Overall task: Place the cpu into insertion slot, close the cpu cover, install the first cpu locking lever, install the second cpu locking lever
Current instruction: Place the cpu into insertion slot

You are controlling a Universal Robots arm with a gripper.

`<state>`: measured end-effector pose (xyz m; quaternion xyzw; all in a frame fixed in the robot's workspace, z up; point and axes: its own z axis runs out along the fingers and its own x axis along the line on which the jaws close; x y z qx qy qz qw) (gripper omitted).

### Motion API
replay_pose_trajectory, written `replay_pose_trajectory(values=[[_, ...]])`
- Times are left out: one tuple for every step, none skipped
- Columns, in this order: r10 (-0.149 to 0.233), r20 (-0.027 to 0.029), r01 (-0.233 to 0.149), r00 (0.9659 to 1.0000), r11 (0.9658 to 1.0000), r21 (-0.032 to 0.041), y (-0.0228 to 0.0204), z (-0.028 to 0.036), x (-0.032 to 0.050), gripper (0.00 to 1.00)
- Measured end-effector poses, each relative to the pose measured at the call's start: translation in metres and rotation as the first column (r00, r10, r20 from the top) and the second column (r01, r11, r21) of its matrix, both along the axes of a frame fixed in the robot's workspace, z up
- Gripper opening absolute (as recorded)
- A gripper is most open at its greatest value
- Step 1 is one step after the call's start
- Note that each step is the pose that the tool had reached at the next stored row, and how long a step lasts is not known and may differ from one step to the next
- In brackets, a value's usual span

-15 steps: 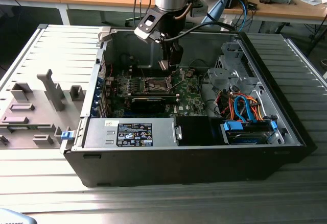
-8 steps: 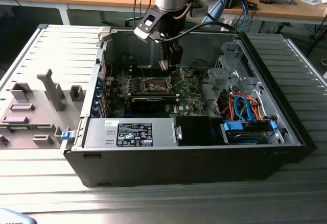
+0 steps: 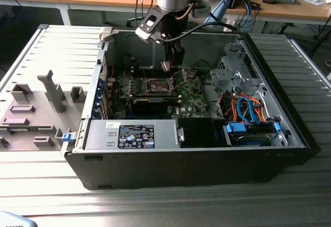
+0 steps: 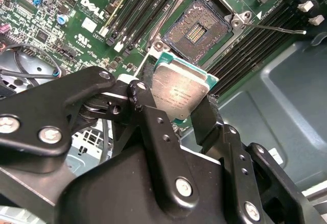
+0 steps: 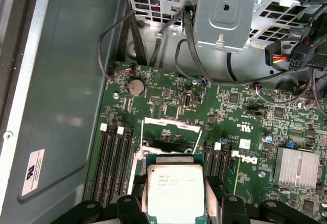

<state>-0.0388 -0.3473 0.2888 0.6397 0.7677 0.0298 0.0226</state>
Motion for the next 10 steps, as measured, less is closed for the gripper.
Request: replay_pose_trajectory(values=[[-0.001, 0.0000, 0.001, 1.0000, 1.0000, 0.0000, 0.0000, 0.0000, 0.0000, 0.54], [-0.004, 0.0000, 0.004, 1.0000, 1.0000, -0.0001, 0.0000, 0.0000, 0.0000, 0.54], [-0.005, 0.0000, 0.005, 1.0000, 1.0000, -0.0001, 0.0000, 0.0000, 0.0000, 0.54], [-0.009, 0.0000, 0.009, 1.0000, 1.0000, -0.0001, 0.0000, -0.0001, 0.0000, 0.54], [-0.011, 0.0000, 0.011, 0.9999, 0.9999, -0.0001, 0.0000, -0.0001, 0.0000, 0.54], [-0.013, 0.0000, 0.013, 0.9999, 0.9999, -0.0001, 0.0000, -0.0002, 0.0000, 0.54], [-0.016, 0.0000, 0.016, 0.9999, 0.9999, 0.0000, 0.0000, -0.0002, 0.0000, 0.54], [-0.018, 0.0000, 0.018, 0.9998, 0.9998, -0.0001, 0.0000, -0.0002, 0.0000, 0.54], [-0.020, 0.0000, 0.020, 0.9998, 0.9998, 0.0000, 0.0000, -0.0003, 0.0000, 0.54], [-0.021, 0.0000, 0.021, 0.9998, 0.9998, -0.0001, 0.0000, -0.0003, 0.0000, 0.54]])
